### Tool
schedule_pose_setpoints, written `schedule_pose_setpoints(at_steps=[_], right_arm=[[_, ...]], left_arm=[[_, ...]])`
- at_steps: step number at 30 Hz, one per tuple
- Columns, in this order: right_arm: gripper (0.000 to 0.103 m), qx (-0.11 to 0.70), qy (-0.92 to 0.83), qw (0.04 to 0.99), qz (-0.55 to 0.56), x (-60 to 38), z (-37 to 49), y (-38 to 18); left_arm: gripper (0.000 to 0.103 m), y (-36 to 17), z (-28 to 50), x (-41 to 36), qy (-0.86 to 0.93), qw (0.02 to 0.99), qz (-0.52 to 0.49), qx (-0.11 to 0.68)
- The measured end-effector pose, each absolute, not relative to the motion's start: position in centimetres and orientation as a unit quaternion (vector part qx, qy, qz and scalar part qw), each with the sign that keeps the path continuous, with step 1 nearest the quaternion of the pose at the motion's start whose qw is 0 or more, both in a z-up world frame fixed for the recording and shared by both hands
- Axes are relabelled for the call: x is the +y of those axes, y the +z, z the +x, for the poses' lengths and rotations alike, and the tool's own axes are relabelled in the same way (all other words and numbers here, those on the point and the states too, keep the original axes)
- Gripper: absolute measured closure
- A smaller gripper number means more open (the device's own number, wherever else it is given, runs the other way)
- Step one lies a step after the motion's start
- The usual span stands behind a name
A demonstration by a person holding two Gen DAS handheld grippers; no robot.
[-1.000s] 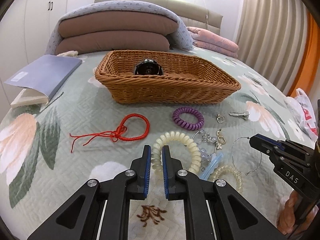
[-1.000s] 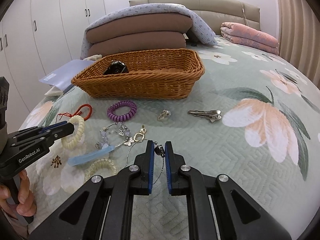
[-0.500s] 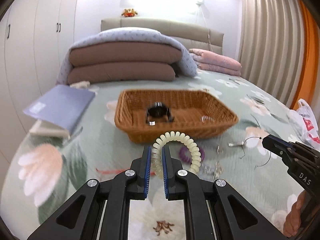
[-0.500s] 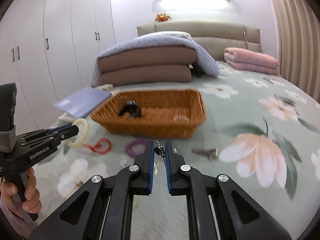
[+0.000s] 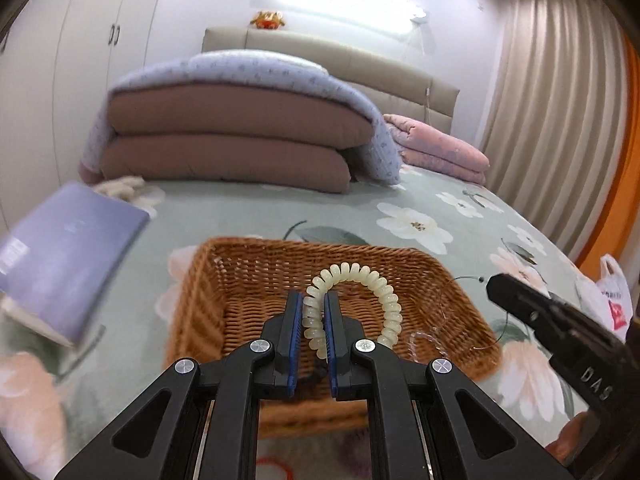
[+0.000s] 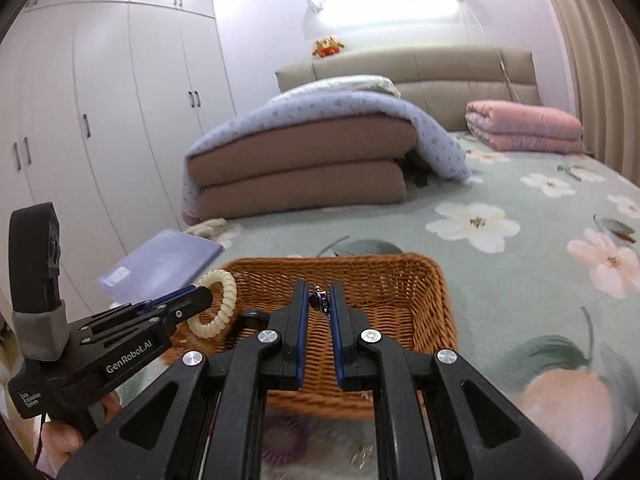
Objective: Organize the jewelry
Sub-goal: 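Lower both held items into the wicker basket and open both tools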
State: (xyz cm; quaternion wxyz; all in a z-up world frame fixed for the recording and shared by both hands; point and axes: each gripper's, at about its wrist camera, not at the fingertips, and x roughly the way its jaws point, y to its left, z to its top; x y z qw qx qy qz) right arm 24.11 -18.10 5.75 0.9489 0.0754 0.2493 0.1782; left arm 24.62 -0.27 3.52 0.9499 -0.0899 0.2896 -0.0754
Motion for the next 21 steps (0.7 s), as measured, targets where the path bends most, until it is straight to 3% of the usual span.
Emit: schedule_pose_setpoints(at_steps=[7,21], right_arm=[[0.091,0.315,0.174,0.928,0.095,-18.7,27.3,0.7],[0.091,0.326,0.160,0.925,0.109,-19.8,27.6,-0.1]], left_arm=[[0.092,0.4,26.1,-1.2,-0.110,0.940,-0.084,0.312],[0.092,-0.9,26.2,-2.7,-0.127,0.933,-0.071,0.329]])
